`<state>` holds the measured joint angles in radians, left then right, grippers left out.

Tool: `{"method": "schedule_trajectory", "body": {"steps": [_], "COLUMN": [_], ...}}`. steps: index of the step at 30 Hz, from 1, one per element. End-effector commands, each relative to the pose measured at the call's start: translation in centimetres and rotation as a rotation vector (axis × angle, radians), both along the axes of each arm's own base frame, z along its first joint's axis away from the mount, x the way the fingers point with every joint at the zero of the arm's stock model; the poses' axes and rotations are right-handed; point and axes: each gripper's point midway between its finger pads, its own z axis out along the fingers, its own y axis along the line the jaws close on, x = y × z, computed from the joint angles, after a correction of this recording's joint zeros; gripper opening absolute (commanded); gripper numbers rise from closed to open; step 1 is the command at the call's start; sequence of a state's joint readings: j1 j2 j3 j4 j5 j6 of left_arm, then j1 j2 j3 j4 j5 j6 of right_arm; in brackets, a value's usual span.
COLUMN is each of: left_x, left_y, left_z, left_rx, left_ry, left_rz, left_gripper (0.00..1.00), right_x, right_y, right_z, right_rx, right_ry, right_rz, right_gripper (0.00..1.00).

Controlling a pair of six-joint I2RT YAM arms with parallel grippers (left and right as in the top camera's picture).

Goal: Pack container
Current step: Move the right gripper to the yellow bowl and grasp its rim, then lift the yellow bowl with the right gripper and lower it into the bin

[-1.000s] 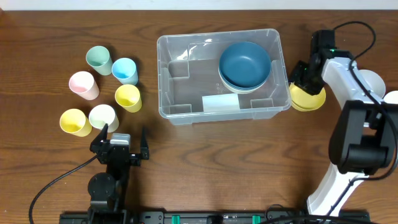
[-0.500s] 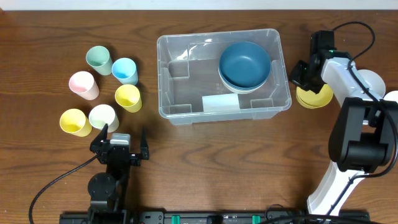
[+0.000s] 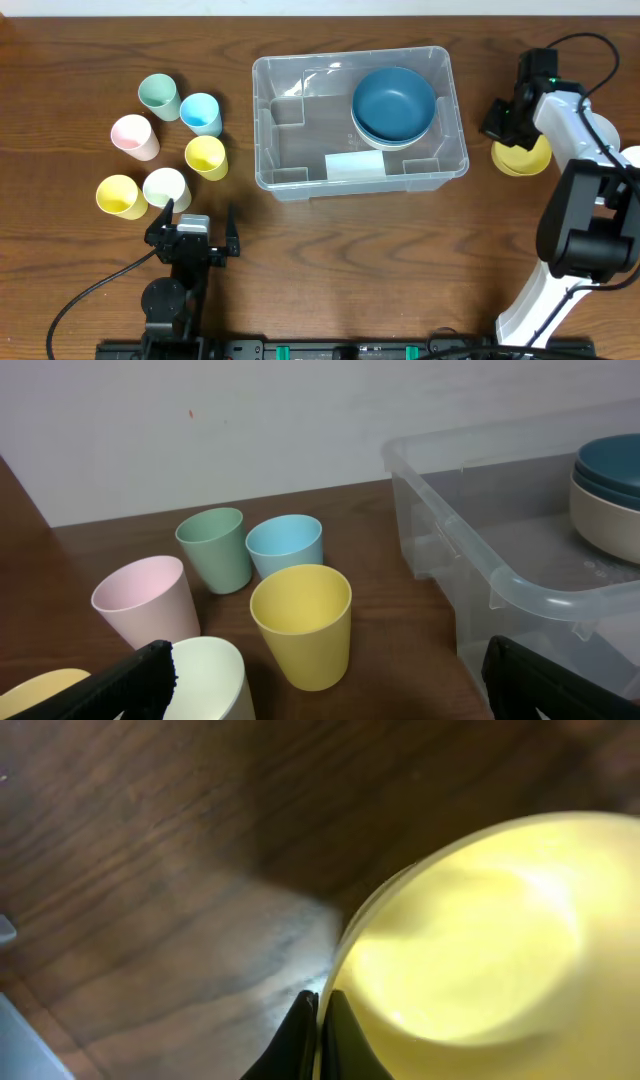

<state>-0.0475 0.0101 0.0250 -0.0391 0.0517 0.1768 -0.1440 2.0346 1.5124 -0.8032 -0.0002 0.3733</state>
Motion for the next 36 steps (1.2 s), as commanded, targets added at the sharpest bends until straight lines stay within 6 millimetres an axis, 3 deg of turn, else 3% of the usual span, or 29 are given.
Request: {"method": "schedule_trajectory", "body": {"steps": [1, 5, 9, 15, 20, 27, 32, 36], "left_x": [0.0, 0.0, 0.0, 0.0, 0.0, 0.0, 0.0, 0.0], "left_y": [0.3, 0.3, 0.3, 0.3, 0.3, 0.3, 0.3, 0.3], "left_z": [-1.6, -1.6, -1.6, -1.6, -1.6, -1.6, -1.6, -1.6], "left_rx": [-0.006, -0.005, -0.005, -0.005, -0.005, -0.006, -0.006, -0.006], "left_ry": [0.046, 0.046, 0.045, 0.045, 0.046, 0.045, 0.046, 0.045], "left_rz": [0.019, 0.019, 0.019, 0.019, 0.019, 0.019, 0.019, 0.019], "left_gripper": [0.98, 0.98, 0.98, 0.98, 0.98, 0.98, 0.98, 0.98], "right_x": [1.8, 2.9, 2.4, 0.4, -1.2, -3.1, -4.4, -5.0], "right_y": [-0.2, 1.2, 3.5, 8.8, 14.2, 23.2, 28.3, 31.2], "right_z": [5.0, 12.3, 18.6, 25.5, 27.7, 28.4, 29.0, 28.3], "right_rx": [-0.015, -0.018, -0.008, 0.016, 0.035, 0.089, 0.066, -0.002], "right_ry": [-0.114, -0.242, -0.346, -0.505, -0.563, -0.604, -0.658, -0.666], "right_rz": [0.100, 0.241, 0.344, 0.486, 0.611, 0.815, 0.938, 1.023], "right_gripper": [0.01, 0.01, 0.01, 0.01, 0.01, 0.01, 0.01, 0.01]}}
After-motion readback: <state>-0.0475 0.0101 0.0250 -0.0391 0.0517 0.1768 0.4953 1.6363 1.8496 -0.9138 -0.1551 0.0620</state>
